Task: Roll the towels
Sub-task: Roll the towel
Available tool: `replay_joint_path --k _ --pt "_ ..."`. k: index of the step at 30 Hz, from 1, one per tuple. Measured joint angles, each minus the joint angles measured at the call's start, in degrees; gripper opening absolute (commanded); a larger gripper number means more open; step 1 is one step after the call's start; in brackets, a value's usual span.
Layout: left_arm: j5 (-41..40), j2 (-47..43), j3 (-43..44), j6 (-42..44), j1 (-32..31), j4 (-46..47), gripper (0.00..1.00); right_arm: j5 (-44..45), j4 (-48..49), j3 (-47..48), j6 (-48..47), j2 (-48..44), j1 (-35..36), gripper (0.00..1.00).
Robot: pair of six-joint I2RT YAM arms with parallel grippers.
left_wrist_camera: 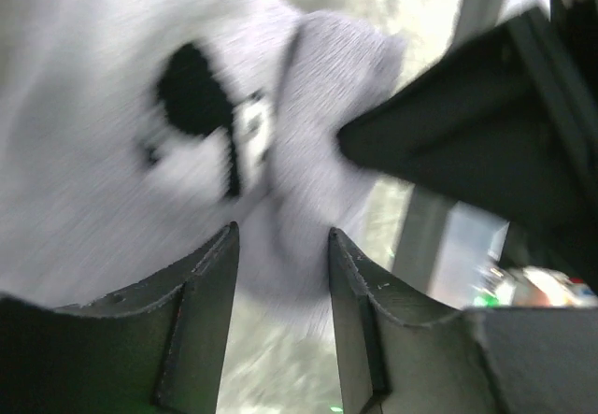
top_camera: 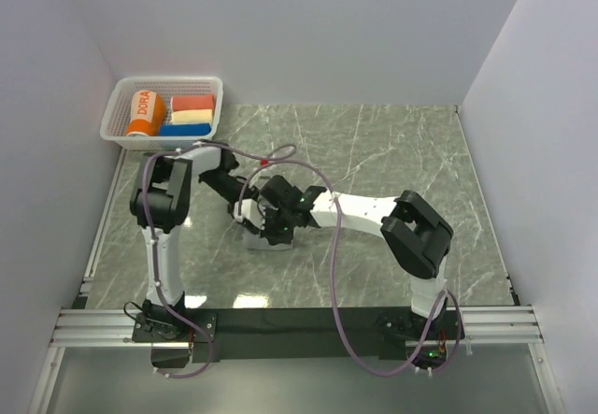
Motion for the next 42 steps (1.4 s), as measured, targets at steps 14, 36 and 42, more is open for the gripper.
replay_joint_path --k 14,36,42 --pt "-2.3 -29.9 -24.1 -4.1 20.1 22.4 0.49 -26.1 -20.3 18.5 8.9 15.4 -6.7 0.00" --pt "-30.5 -68.0 -54.3 -1.4 -24.2 47.2 0.63 -50.1 -41.7 38.1 17.1 37.7 -13.6 0.00" --pt "-37.2 -59.1 -54.6 -0.3 -29.2 54.5 0.35 -50.4 -42.3 38.6 17.7 38.3 -14.0 0.00"
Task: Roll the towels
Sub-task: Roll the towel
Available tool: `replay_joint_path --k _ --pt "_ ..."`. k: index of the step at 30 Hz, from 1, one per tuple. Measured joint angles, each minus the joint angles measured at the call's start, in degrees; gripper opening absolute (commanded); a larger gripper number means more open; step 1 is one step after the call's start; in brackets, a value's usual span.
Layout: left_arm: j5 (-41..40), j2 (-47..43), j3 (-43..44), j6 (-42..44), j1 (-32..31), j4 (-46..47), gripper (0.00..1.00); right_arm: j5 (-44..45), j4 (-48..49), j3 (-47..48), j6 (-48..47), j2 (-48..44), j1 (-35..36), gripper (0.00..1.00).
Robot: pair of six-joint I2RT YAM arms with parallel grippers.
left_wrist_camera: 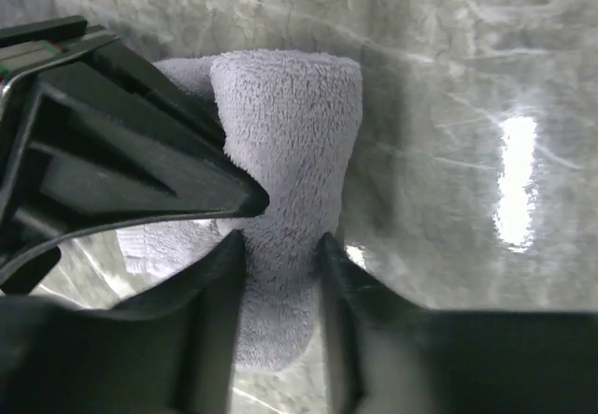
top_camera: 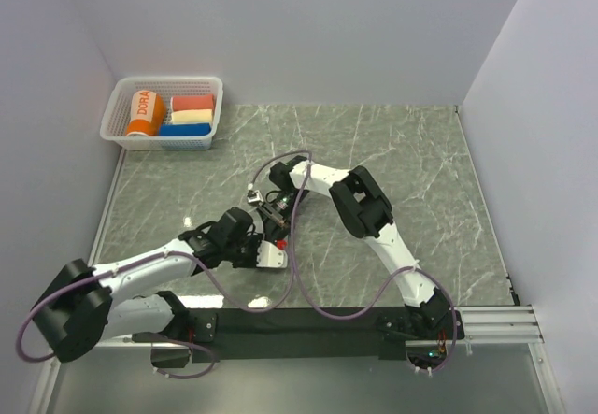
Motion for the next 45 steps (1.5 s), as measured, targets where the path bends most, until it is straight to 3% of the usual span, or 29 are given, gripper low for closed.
replay_joint_path --k 3,8,11,20,26,30,35,38,39,40,45 --pt "-1.4 3.8 1.9 -0.3 -0.4 0.2 0.13 0.4 0.1 -0.3 0.5 -0.2 -0.5 0.04" --pt "0.1 7.8 6.2 -1.6 -0.8 -2.2 0.01 3.5 4.1 -6.9 1.2 -5.6 -2.2 0.28" --pt "1.6 9.2 7.6 -2.2 -0.8 -3.0 0.01 9.0 6.6 -10.0 1.2 -10.6 -2.8 0.37" --pt "8.4 17.5 16.7 -2.8 3.7 -12.5 0.01 20.6 9.4 -10.6 -0.3 -21.0 -13.6 0.41" --pt "19.2 30.2 29.3 -2.7 11.4 -24.5 0.01 23.6 14.3 -22.7 -0.7 -37.3 -23.8 0.42" --pt "26.6 41.4 40.2 -2.4 16.0 -35.3 0.01 26.5 17.2 -32.5 -1.2 -49.0 -26.1 0.42" --pt "34.5 56.0 53.6 -2.3 20.7 -49.7 0.01 29.9 21.6 -44.9 -2.3 -63.6 -25.4 0.45" --pt "36.9 62.6 60.3 -2.2 22.1 -56.8 0.01 33.4 23.6 -49.7 -3.1 -70.2 -22.5 0.54" --pt "37.5 64.6 62.5 -2.1 22.3 -59.2 0.02 34.9 24.4 -50.7 -3.5 -71.5 -20.5 0.55" --pt "37.8 66.1 64.0 -2.1 22.5 -60.9 0.02 37.5 25.5 -51.5 -3.8 -72.2 -17.7 0.65" --pt "38.5 70.9 69.2 -0.7 22.8 -67.2 0.05 47.9 32.0 -53.1 -6.0 -69.9 -2.1 0.70"
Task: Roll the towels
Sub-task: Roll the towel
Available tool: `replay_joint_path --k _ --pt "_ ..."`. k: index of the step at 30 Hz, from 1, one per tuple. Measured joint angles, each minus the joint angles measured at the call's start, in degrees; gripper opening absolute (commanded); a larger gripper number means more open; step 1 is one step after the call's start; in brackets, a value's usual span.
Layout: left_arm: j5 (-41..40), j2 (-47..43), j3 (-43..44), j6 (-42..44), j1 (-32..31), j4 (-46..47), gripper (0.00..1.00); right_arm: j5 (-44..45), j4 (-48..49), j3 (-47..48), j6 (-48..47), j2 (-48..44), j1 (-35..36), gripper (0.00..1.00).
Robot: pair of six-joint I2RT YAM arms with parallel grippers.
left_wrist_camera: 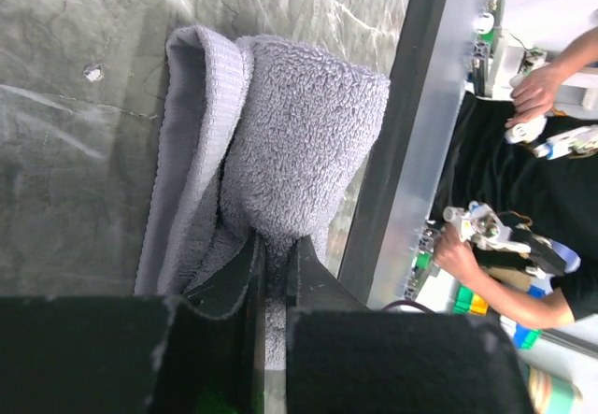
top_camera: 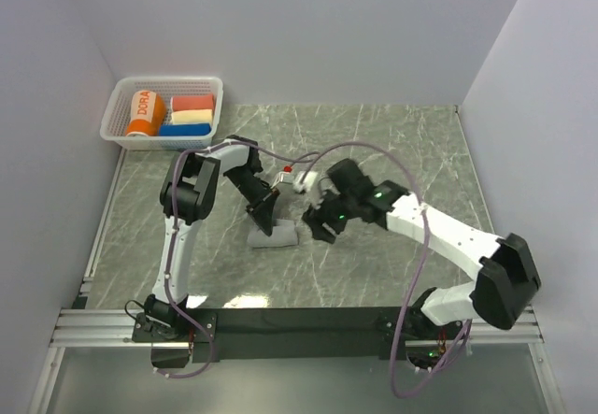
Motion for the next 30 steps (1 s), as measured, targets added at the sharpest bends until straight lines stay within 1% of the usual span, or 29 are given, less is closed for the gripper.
replay_joint_path --k 3,6,8,11,14,17,18,19,20,21,22,23,25,27,28,30 --pt "0.1 1.5 1.7 1.2 0.0 -2.1 0.06 6.7 4.9 0.0 -3.2 3.6 8.1 0.71" --pt "0.2 2.2 2.5 2.0 0.0 -3.3 0.07 12.8 10.0 0.0 -7.6 7.6 14.6 0.71" --pt "0.2 2.4 3.0 2.3 0.0 -3.8 0.08 15.3 12.9 0.1 -10.8 10.4 17.9 0.72" --pt "0.1 2.7 3.3 2.4 0.0 -4.2 0.09 18.3 16.9 0.1 -15.1 14.3 21.1 0.72" --pt "0.1 2.7 3.3 2.5 0.1 -4.2 0.09 21.0 21.2 0.3 -18.8 19.4 21.8 0.72" --pt "0.1 2.7 3.3 2.5 0.1 -4.2 0.10 22.5 23.3 0.7 -21.0 23.7 21.4 0.63" --pt "0.1 2.7 3.3 2.5 0.2 -4.2 0.10 22.7 23.7 1.1 -21.5 24.8 21.3 0.53" --pt "0.1 2.7 3.3 2.5 0.2 -4.2 0.10 22.9 24.0 1.4 -22.1 25.6 21.2 0.45" --pt "0.1 2.7 3.3 2.5 0.3 -4.2 0.11 22.6 23.9 1.8 -22.1 26.1 21.0 0.35" --pt "0.1 2.7 3.3 2.5 0.3 -4.2 0.11 22.0 23.5 2.3 -22.2 26.4 20.9 0.15" --pt "0.1 2.7 3.2 2.5 0.5 -4.1 0.14 21.3 22.8 2.7 -22.4 26.6 20.7 0.05" --pt "0.2 2.7 3.0 2.5 0.7 -4.0 0.16 20.6 22.1 3.2 -22.2 26.7 20.2 0.00" --pt "1.2 2.3 1.7 2.4 1.4 -3.3 0.19 17.9 20.2 4.7 -21.7 27.2 19.1 0.00" --pt "2.7 1.3 -0.6 2.3 2.5 -1.5 0.27 14.6 18.3 6.4 -21.4 28.0 17.7 0.00" --pt "3.2 0.6 -1.7 2.3 3.0 -0.5 0.32 12.9 17.4 7.2 -21.1 28.5 17.0 0.00" --pt "3.8 -1.6 -5.0 2.1 4.3 2.4 0.36 9.3 15.2 9.3 -20.7 29.4 16.0 0.00"
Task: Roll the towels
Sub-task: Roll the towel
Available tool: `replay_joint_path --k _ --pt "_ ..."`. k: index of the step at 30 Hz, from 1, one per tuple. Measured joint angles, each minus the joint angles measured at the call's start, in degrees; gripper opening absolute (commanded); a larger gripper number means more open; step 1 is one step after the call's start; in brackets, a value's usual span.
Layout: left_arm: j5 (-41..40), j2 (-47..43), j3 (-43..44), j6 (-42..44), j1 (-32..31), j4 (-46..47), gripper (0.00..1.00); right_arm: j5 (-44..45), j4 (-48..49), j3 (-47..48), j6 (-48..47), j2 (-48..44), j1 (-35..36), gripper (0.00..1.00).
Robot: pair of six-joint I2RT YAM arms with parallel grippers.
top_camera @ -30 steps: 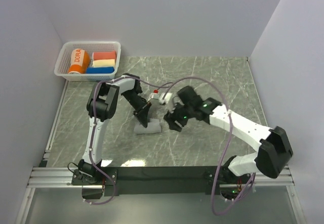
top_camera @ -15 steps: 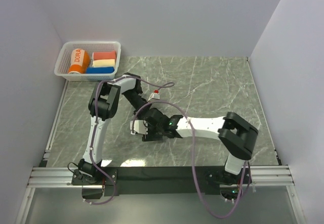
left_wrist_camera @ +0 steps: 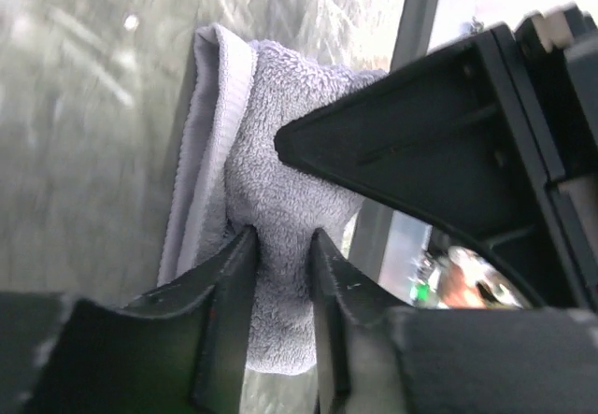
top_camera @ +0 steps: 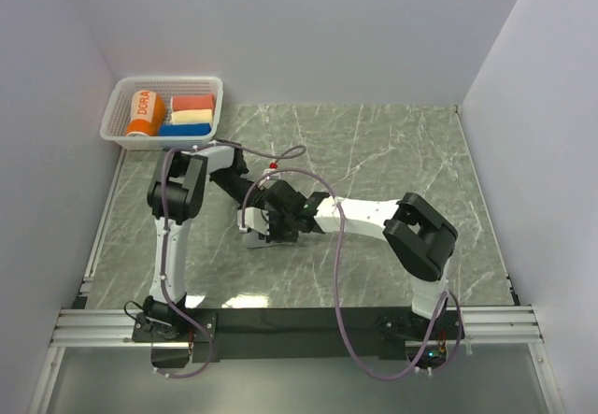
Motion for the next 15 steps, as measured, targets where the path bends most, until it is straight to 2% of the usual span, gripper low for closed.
replay_joint_path --k 5,12,15 --pt "-0.8 -5.6 -5.1 -0.1 4.2 6.0 0.47 -6.9 -4.3 3.9 0.8 2.1 -1.5 0.00" --pt "-4.4 -11.3 -5.1 1.8 19.5 10.2 0.47 -16.9 -14.8 11.8 2.7 7.3 -4.3 0.00" --pt "-4.8 -16.2 -5.6 2.3 26.1 10.9 0.46 -23.1 -20.6 18.3 4.4 12.3 -6.5 0.00"
